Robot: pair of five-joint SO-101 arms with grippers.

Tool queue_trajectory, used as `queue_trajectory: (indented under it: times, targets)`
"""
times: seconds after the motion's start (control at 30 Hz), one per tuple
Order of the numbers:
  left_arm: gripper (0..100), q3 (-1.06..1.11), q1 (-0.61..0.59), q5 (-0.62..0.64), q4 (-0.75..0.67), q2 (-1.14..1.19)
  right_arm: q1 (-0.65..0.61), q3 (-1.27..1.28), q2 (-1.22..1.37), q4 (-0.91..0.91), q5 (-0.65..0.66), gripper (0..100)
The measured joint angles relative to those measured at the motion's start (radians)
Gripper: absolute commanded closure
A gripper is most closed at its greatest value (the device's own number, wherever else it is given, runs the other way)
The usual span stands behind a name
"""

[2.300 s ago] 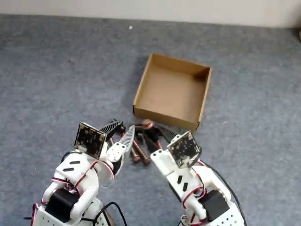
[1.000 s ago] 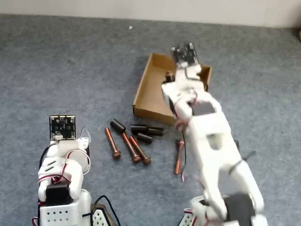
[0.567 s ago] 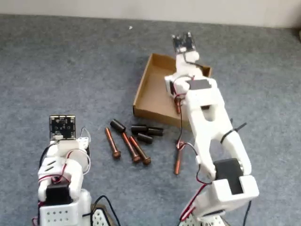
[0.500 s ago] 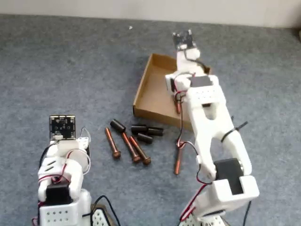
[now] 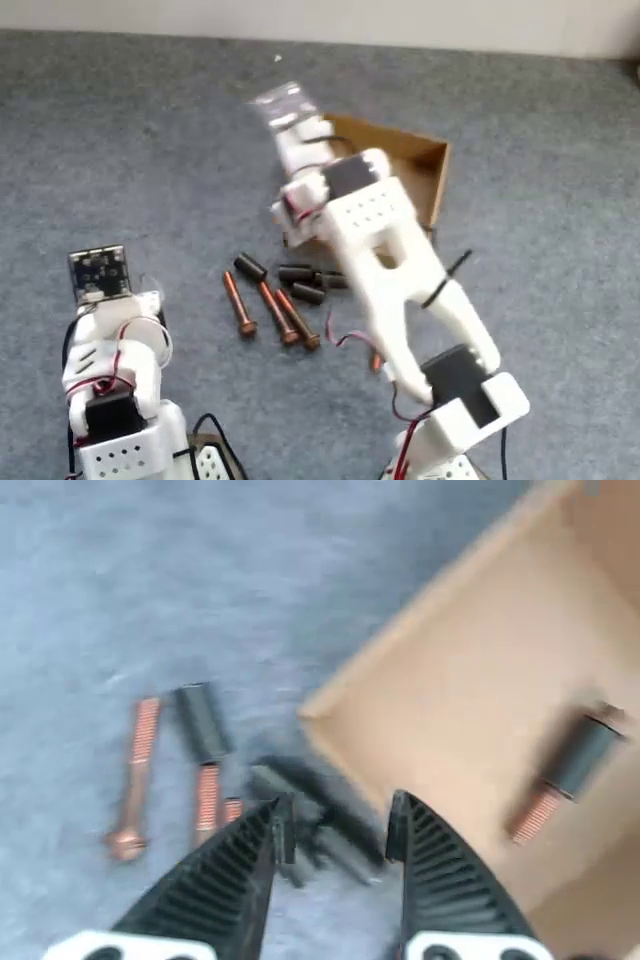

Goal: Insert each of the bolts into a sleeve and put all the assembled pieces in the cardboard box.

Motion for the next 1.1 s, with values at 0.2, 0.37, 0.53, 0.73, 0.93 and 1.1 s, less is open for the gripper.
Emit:
queue_trajectory:
  times: [0.2, 0.37, 0.53, 0.73, 0.93, 1.1]
  targets:
    - [87, 0.0, -0.031, 0.0, 0.0, 0.0, -0.157, 0.009, 0.051, -0.064, 0.0, 85.6]
    - [87, 0.0, -0.031, 0.0, 0.0, 0.0, -0.216, 0.014, 0.206, -0.11, 0.0, 85.6]
    - [87, 0.0, -0.031, 0.0, 0.0, 0.0, -0.218, -0.021, 0.328, -0.127, 0.0, 85.7]
    - [87, 0.0, -0.031, 0.0, 0.0, 0.0, -0.216, -0.091, 0.434, -0.132, 0.041, 85.7]
    - [87, 0.0, -0.031, 0.0, 0.0, 0.0, -0.216, -0.146, 0.522, -0.135, 0.081, 90.6]
    - [87, 0.0, -0.031, 0.0, 0.0, 0.0, -0.187, -0.187, 0.559, -0.135, 0.084, 98.8]
